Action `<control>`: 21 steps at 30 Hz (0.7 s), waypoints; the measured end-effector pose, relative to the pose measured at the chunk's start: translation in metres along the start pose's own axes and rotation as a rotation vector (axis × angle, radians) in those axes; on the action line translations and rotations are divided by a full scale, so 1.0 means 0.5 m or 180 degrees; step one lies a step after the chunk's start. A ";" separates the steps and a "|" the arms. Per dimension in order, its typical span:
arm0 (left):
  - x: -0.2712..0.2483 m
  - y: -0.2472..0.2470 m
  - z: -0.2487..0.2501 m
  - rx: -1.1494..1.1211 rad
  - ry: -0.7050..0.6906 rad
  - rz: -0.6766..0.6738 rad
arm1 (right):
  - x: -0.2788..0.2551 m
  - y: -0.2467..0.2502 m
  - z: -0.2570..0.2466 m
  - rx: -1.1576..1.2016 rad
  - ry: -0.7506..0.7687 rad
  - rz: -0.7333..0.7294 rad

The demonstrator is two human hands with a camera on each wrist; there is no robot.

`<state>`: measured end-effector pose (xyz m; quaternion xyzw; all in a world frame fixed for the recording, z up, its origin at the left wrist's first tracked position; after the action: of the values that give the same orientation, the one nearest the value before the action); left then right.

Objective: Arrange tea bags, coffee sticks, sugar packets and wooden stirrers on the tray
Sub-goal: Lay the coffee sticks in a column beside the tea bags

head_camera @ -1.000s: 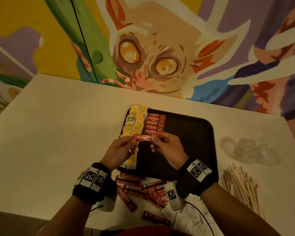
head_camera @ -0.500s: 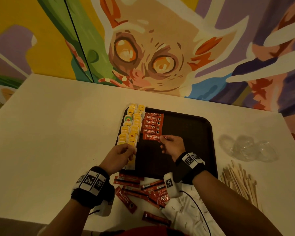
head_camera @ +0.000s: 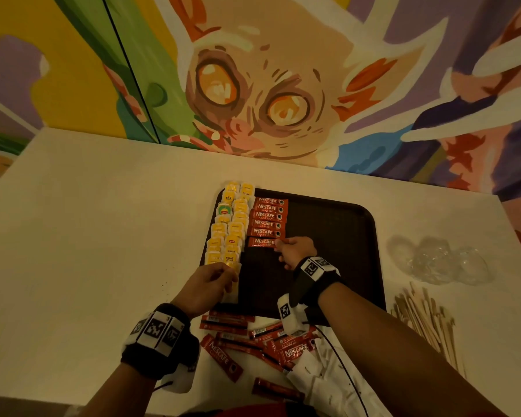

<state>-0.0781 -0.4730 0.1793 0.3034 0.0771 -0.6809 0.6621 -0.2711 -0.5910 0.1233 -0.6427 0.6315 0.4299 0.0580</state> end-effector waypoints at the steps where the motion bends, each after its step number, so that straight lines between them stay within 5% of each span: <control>1: 0.002 0.001 0.001 0.0027 0.0002 0.0004 | 0.001 0.000 0.000 -0.0060 -0.0009 0.0029; 21: 0.008 -0.001 -0.004 0.0072 0.0046 -0.0080 | 0.021 -0.021 -0.005 -0.0645 -0.0031 0.0193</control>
<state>-0.0780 -0.4755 0.1755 0.3148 0.0780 -0.6878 0.6494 -0.2627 -0.5986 0.1136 -0.6238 0.6037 0.4962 -0.0172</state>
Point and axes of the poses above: each hand's wrist, its own x-axis towards the middle knuckle, its own y-axis out of the back of the hand, z = x × y, the point moved 3 cm from there along x, towards the middle knuckle, and after that the axes turned 1 degree about z, right-handed, at the moved point
